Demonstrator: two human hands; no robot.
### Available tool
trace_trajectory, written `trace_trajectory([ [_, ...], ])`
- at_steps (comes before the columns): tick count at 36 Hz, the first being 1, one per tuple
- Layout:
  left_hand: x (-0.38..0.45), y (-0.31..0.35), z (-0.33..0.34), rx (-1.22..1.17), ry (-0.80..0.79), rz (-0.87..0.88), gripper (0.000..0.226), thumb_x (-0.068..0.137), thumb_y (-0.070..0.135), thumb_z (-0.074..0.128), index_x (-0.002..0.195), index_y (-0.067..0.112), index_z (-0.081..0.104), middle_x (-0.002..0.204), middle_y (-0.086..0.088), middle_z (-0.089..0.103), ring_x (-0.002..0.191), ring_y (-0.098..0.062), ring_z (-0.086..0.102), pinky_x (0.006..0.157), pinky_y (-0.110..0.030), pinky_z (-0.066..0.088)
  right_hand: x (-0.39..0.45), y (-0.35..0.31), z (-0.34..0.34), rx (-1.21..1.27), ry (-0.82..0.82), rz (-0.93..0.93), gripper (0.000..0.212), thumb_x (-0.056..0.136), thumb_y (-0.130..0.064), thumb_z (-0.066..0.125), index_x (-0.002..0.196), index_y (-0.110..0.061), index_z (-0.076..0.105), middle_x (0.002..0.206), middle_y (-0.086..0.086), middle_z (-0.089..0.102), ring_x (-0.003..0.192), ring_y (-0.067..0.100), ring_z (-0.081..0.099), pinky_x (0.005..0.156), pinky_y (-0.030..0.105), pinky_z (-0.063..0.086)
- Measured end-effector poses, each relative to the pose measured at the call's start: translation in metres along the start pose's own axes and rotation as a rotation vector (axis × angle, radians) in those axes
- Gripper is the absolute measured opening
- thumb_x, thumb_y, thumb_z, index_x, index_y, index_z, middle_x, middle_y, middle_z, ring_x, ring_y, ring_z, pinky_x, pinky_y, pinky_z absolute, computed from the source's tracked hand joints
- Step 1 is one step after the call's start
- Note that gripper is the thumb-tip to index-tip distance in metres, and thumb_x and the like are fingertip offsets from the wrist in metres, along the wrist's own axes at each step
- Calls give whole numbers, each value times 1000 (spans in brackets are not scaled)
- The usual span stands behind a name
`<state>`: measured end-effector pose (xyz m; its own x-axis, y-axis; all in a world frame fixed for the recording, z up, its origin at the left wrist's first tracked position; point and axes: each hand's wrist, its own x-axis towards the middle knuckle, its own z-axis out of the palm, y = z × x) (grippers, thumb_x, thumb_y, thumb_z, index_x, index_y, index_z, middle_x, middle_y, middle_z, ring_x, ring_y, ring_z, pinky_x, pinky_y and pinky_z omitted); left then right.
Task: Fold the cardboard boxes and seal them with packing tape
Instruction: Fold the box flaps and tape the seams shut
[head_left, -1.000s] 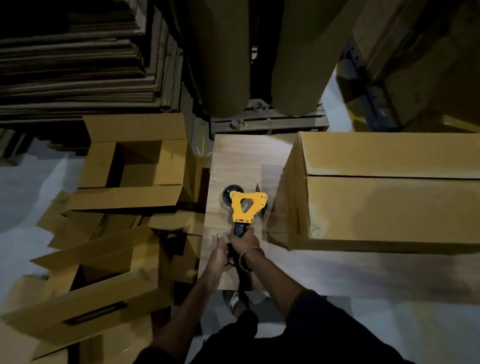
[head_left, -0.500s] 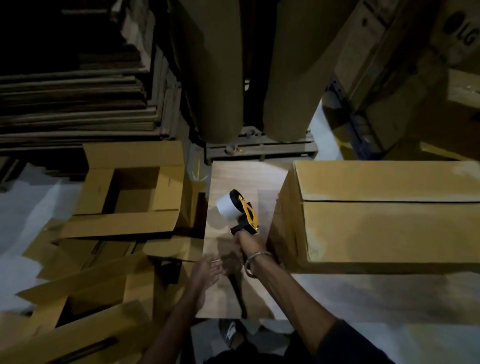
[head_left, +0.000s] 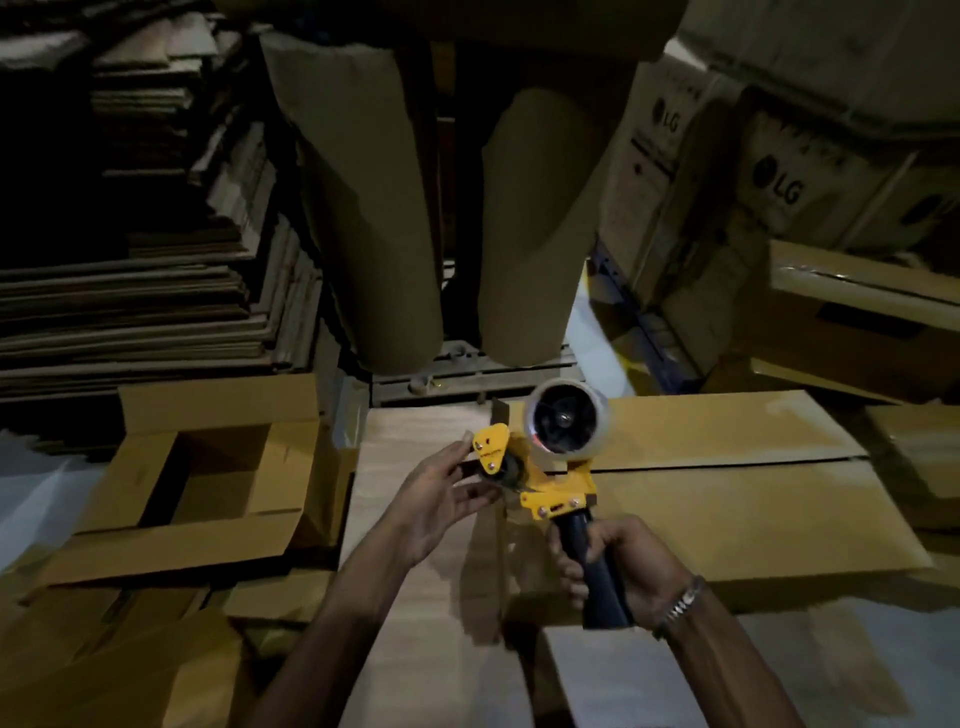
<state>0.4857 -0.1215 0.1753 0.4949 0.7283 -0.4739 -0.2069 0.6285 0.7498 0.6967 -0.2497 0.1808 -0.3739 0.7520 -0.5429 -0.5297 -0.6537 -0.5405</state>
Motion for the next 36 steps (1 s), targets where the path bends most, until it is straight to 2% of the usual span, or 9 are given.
trace_trajectory([
  [2,2,-7,23,36,-56,7,37,96,35,65,126,14,70,126,-15,73,108,-31,68,103,-47,55,-19,0,-18,30,25,-1,30,58,-2,52,87,-1,57,72,12,39,57,26,40,57,34,40],
  [6,5,-22,69,87,-107,27,45,96,30,70,136,11,66,102,-9,77,90,-21,75,91,-41,59,-51,-2,-54,143,78,-25,33,52,0,51,84,-1,57,66,9,35,49,21,37,50,30,34],
  [10,10,-42,107,200,-127,93,48,97,26,72,144,27,61,131,-8,73,120,-27,71,106,-51,53,-72,-7,-86,231,68,-46,35,51,1,53,86,-2,56,65,8,33,47,20,34,50,28,29],
  [13,13,-56,132,304,-99,151,47,97,34,73,142,37,63,136,4,70,123,-22,69,108,-54,52,-83,-11,-108,305,28,-60,34,54,1,51,87,-1,55,62,8,36,44,19,35,48,27,33],
  [18,23,-74,168,402,-25,241,36,107,39,54,142,39,62,134,10,71,123,-8,67,99,-35,58,-98,-19,-141,356,-2,-65,33,57,1,50,89,-1,55,63,8,37,46,19,35,47,28,38],
  [21,26,-85,183,411,-3,277,38,110,43,44,142,39,63,141,15,66,130,-5,62,105,-37,55,-107,-25,-158,387,-9,-60,32,56,2,50,88,-1,55,63,8,38,44,19,36,45,28,39],
  [26,28,-114,197,524,-61,382,52,104,23,63,154,35,50,148,21,58,140,-3,52,109,-34,52,-119,-34,-184,399,-32,-33,30,57,2,50,86,0,56,61,8,39,42,19,37,44,28,42],
  [30,35,-137,206,568,66,479,64,96,18,76,152,37,52,147,15,61,139,-6,55,107,-41,54,-126,-42,-197,364,-33,9,27,61,-1,44,86,0,56,62,7,38,44,17,35,44,28,41],
  [36,39,-152,215,529,288,674,43,91,4,79,131,17,73,128,4,74,119,-14,71,96,-43,61,-123,-50,-205,356,-98,49,28,60,1,48,87,0,55,62,7,40,43,17,37,45,27,41],
])
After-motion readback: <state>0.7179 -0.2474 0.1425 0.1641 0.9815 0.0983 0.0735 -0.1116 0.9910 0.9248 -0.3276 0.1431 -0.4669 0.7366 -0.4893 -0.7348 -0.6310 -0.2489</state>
